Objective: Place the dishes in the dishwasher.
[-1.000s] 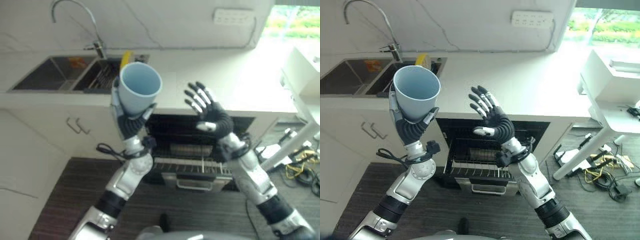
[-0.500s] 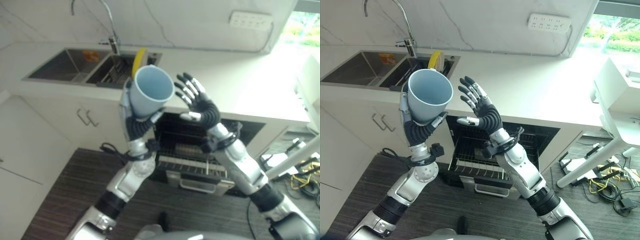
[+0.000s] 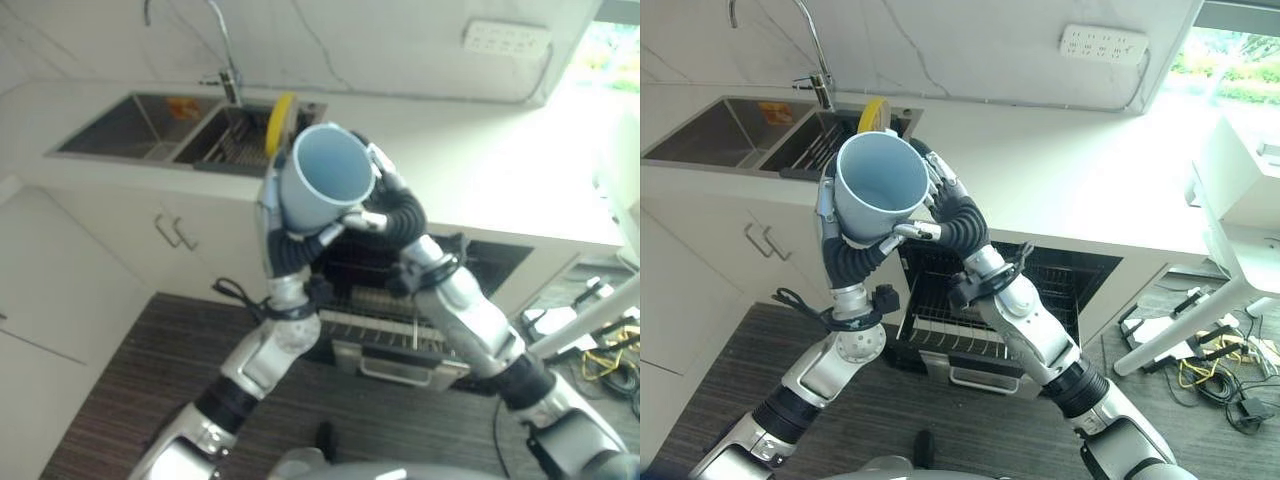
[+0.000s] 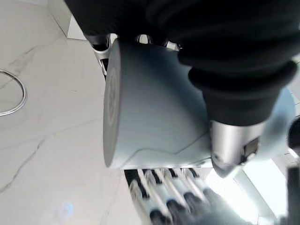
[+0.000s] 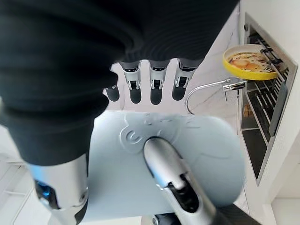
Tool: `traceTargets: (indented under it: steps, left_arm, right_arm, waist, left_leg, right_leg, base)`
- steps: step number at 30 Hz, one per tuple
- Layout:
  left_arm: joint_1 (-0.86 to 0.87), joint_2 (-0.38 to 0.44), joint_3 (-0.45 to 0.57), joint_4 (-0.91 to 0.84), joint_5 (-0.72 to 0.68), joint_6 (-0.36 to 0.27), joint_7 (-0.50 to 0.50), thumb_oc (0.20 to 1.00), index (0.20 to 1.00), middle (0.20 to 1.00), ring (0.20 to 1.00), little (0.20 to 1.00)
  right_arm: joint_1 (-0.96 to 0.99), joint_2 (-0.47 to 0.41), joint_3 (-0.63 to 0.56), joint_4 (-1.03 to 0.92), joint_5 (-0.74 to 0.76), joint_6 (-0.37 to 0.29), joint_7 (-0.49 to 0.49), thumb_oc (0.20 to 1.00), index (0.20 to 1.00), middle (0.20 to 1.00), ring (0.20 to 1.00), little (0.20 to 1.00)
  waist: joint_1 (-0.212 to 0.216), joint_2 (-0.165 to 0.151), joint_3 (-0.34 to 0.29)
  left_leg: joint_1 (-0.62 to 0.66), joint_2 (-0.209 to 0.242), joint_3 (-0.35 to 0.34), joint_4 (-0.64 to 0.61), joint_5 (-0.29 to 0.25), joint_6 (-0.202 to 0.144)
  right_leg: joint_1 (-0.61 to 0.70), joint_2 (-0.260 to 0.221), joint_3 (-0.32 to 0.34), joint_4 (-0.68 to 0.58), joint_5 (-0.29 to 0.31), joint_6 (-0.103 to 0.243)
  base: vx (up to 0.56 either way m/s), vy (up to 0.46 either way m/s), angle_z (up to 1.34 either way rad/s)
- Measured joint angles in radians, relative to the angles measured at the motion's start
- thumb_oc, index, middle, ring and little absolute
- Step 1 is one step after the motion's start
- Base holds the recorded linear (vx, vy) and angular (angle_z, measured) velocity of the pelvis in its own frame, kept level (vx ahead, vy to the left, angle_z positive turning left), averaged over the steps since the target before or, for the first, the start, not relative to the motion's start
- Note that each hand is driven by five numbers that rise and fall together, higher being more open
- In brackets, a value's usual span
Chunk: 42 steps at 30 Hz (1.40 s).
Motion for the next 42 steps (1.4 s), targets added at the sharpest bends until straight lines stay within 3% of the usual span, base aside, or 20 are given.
traceTargets:
  steps: [20, 42]
  left_arm:
    - [-0.007, -0.004, -0.018, 0.055, 0.027, 0.01, 0.039, 0.2, 0.2, 0.2, 0.2, 0.2]
    - [-0.007, -0.004, -0.026, 0.119, 0.039, 0.01, 0.081, 0.2, 0.2, 0.2, 0.2, 0.2]
  right_arm:
    - [-0.009, 0.008, 0.001, 0.0, 0.039, 0.042, -0.019, 1.0, 1.0, 1.0, 1.0, 1.0]
    - [-0.037, 0.009, 0.032, 0.041, 0.06, 0.072, -0.018, 1.0, 1.0, 1.0, 1.0, 1.0]
  waist:
    - [0.021, 0.012, 0.008]
    - [0.036, -0.001, 0.016]
  left_leg:
    - [0.0, -0.001, -0.003, 0.0, 0.001, 0.001]
    - [0.002, -0.004, -0.017, 0.0, 0.002, 0.0]
  right_leg:
    - [0.001, 0.001, 0.0, -0.004, -0.001, 0.0]
    - [0.011, 0.001, -0.011, -0.007, -0.001, 0.0]
  base:
    - [0.0, 0.0, 0.0]
    - [0.0, -0.001, 0.01]
